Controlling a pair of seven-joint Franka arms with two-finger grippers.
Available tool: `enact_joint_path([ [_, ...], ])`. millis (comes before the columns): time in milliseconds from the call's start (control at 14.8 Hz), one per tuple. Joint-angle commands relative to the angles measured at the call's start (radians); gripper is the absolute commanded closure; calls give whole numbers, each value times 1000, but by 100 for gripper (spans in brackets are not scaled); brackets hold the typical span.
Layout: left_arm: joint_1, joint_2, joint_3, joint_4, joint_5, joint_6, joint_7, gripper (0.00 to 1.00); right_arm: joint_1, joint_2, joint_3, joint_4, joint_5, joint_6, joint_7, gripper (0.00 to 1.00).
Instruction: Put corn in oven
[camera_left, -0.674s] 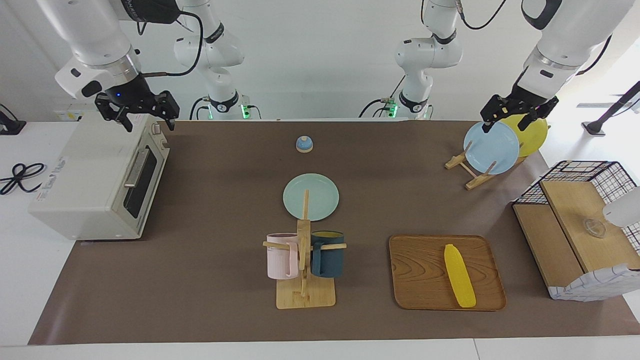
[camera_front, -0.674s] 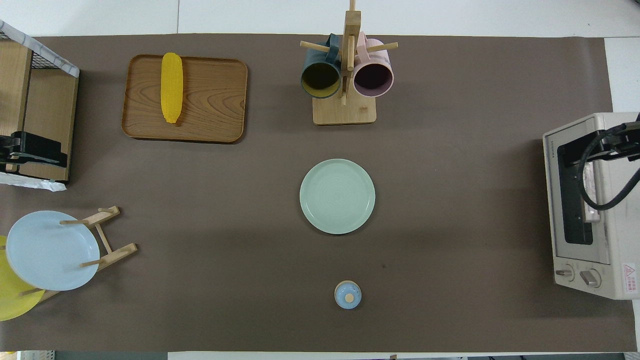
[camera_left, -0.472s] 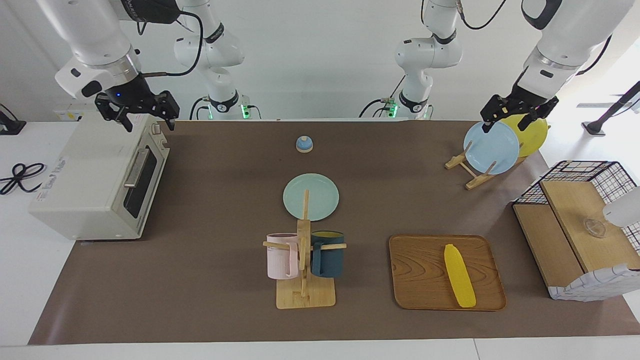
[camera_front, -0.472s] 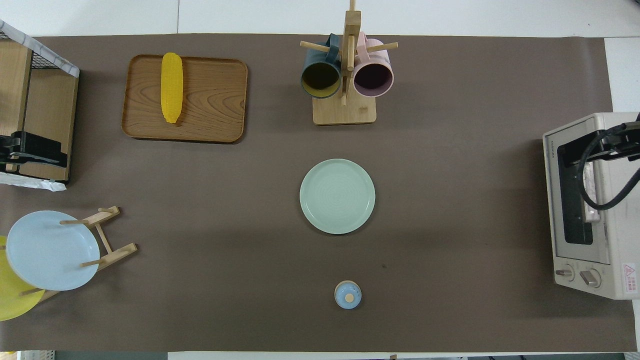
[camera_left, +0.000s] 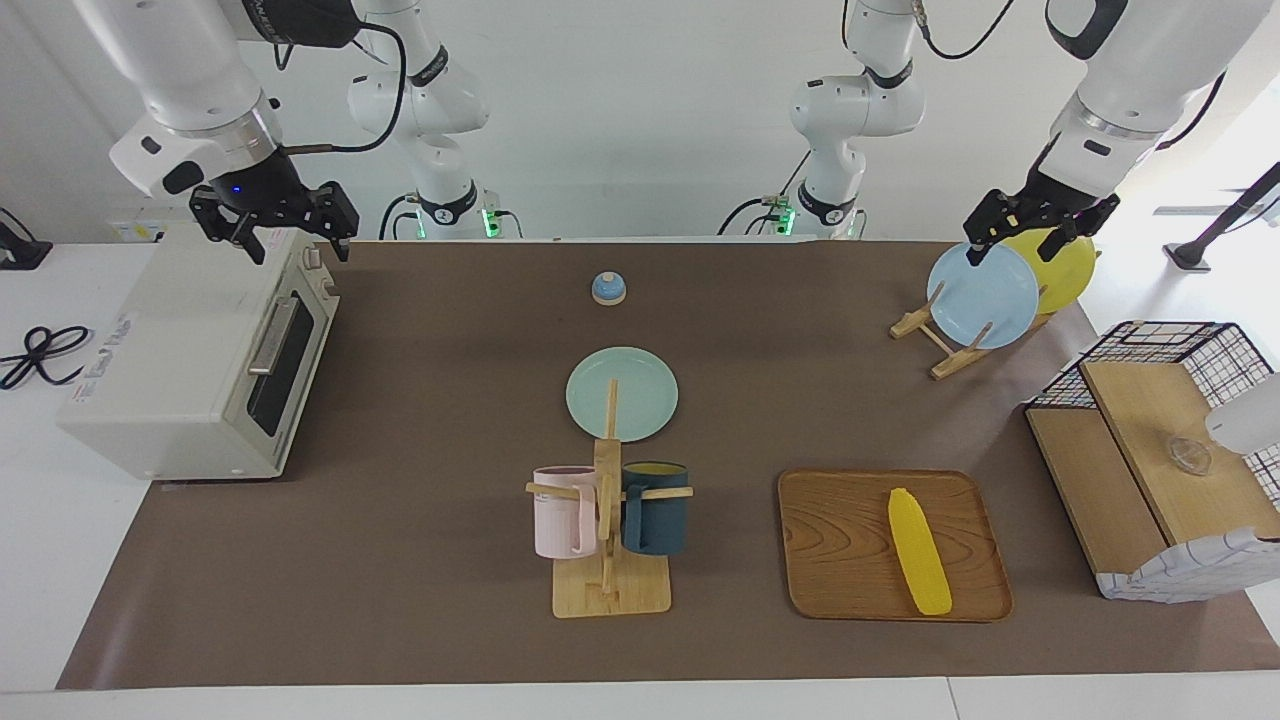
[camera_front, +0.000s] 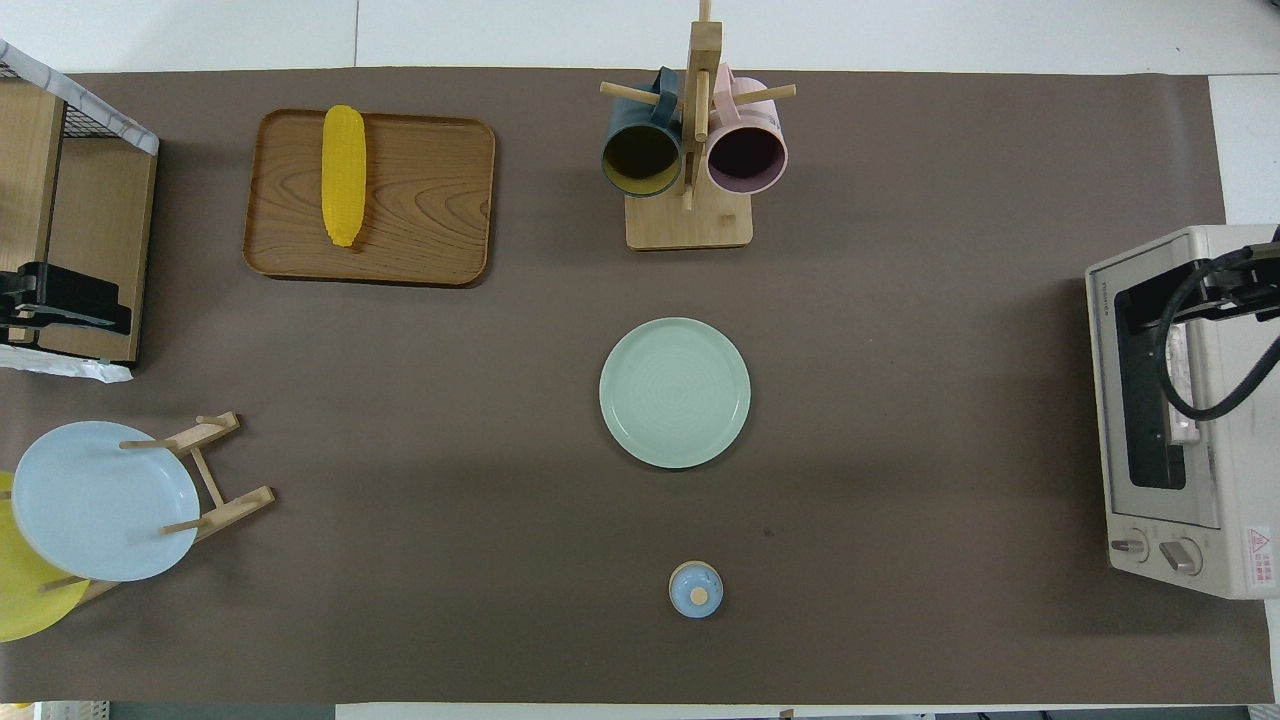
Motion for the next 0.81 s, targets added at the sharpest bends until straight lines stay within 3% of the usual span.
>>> enact_joint_path([
  [0, 5, -3, -5, -40, 1, 85, -8, 0, -23, -28, 3, -74, 19, 66, -52, 1],
  [135, -12, 32, -8, -43, -4, 122, -8, 0, -36, -63, 2, -155, 18, 118, -56, 79],
  [202, -27, 75, -8, -40, -29, 160, -9, 0, -60, -78, 2, -193, 18, 147, -71, 96],
  [404, -49, 230, -14, 17, -48, 234, -6, 0, -135, -137, 2, -347, 18, 296, -255, 100],
  [539, -76, 383, -14, 117, -59, 273, -2, 0, -143, -164, 0, -431, 15, 373, -237, 100],
  [741, -76, 593, -38, 278, -62, 325, 15, 0, -146, -146, 0, -468, 10, 443, -116, 100],
])
